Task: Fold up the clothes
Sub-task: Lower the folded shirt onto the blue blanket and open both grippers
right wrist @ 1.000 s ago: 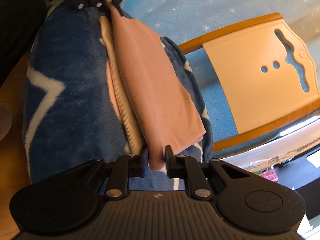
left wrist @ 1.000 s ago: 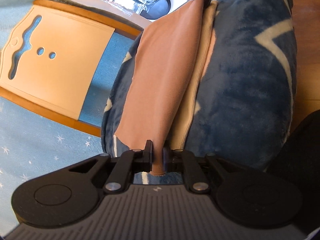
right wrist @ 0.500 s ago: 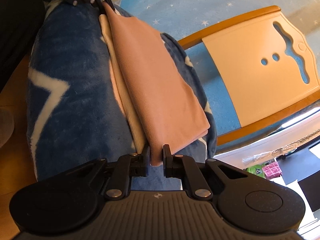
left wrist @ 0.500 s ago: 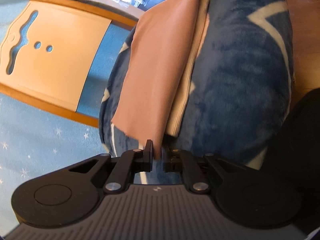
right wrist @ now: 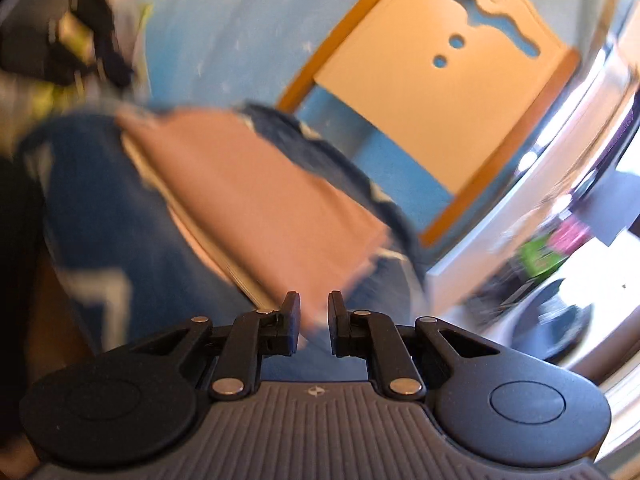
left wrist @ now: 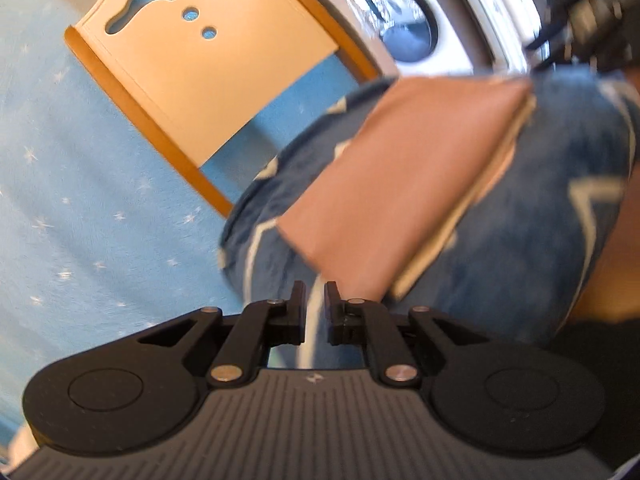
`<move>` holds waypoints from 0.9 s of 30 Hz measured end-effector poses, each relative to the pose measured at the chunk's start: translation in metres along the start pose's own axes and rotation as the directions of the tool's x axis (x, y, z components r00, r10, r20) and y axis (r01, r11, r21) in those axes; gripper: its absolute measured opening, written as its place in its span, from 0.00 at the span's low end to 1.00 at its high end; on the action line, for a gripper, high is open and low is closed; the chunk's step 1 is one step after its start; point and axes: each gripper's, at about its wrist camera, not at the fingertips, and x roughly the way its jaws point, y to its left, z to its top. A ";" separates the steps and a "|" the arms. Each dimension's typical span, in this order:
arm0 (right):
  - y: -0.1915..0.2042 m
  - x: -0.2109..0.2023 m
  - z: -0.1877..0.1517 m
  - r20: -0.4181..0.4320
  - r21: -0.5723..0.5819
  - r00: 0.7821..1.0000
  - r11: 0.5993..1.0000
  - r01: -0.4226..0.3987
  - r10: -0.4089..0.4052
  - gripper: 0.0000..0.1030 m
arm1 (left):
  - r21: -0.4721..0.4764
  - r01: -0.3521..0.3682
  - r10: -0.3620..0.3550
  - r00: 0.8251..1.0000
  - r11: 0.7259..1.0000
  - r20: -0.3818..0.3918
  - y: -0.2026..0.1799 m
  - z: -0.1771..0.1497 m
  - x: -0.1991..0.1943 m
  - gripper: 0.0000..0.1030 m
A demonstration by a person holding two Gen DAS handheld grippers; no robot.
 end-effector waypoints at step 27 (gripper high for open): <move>-0.024 0.027 -0.017 -0.034 0.288 0.999 0.958 -0.006 0.017 0.20 | -0.126 0.037 -0.048 0.995 0.991 -0.083 -0.002 -0.018 0.030 0.09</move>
